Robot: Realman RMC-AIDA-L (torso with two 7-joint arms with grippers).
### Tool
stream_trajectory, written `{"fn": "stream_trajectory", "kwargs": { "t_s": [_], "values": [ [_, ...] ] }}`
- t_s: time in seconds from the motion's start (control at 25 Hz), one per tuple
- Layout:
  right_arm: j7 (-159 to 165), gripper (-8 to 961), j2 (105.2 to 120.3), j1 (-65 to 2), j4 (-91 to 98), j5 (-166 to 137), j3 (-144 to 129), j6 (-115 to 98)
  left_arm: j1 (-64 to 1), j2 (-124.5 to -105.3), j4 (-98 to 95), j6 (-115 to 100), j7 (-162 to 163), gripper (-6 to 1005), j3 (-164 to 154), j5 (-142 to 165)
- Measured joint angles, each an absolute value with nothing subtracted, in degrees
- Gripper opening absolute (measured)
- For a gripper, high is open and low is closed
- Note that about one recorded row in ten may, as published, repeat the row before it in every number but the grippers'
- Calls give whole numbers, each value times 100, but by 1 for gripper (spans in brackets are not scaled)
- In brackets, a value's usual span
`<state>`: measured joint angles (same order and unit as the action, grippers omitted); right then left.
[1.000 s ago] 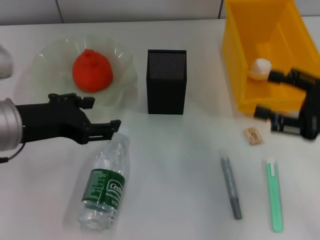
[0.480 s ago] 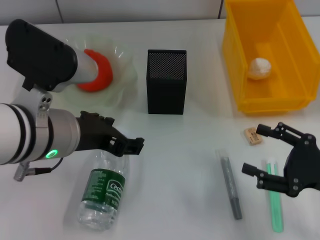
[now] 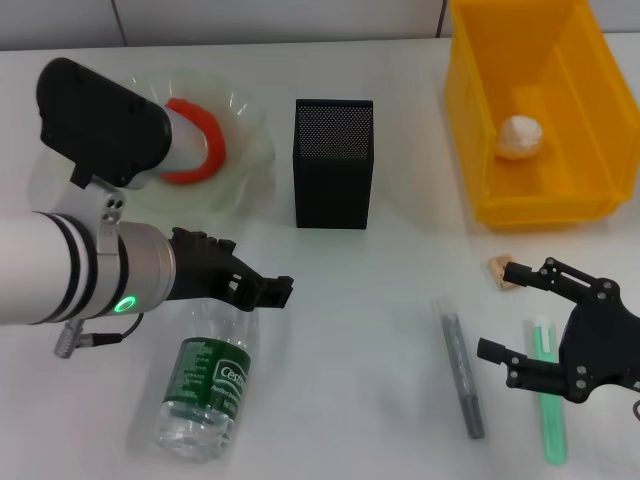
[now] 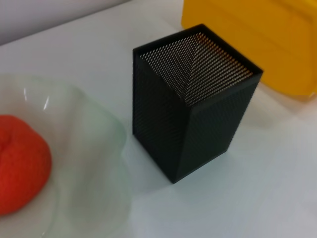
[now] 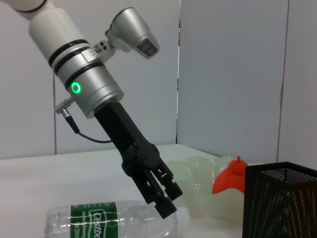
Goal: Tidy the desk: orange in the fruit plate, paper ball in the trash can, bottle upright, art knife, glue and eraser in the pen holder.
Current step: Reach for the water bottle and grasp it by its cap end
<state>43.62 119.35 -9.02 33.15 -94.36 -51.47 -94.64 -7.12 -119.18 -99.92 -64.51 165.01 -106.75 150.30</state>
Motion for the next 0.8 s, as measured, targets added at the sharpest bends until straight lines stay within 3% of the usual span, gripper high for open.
{"fn": "stream_trajectory", "kwargs": {
  "t_s": [0.8],
  "values": [
    [4397,842,11944,-1061,3103,-9569,-5150,-9314,-1191,-11918,-8840,-6012,16505,814,-10454,15028]
  ]
}}
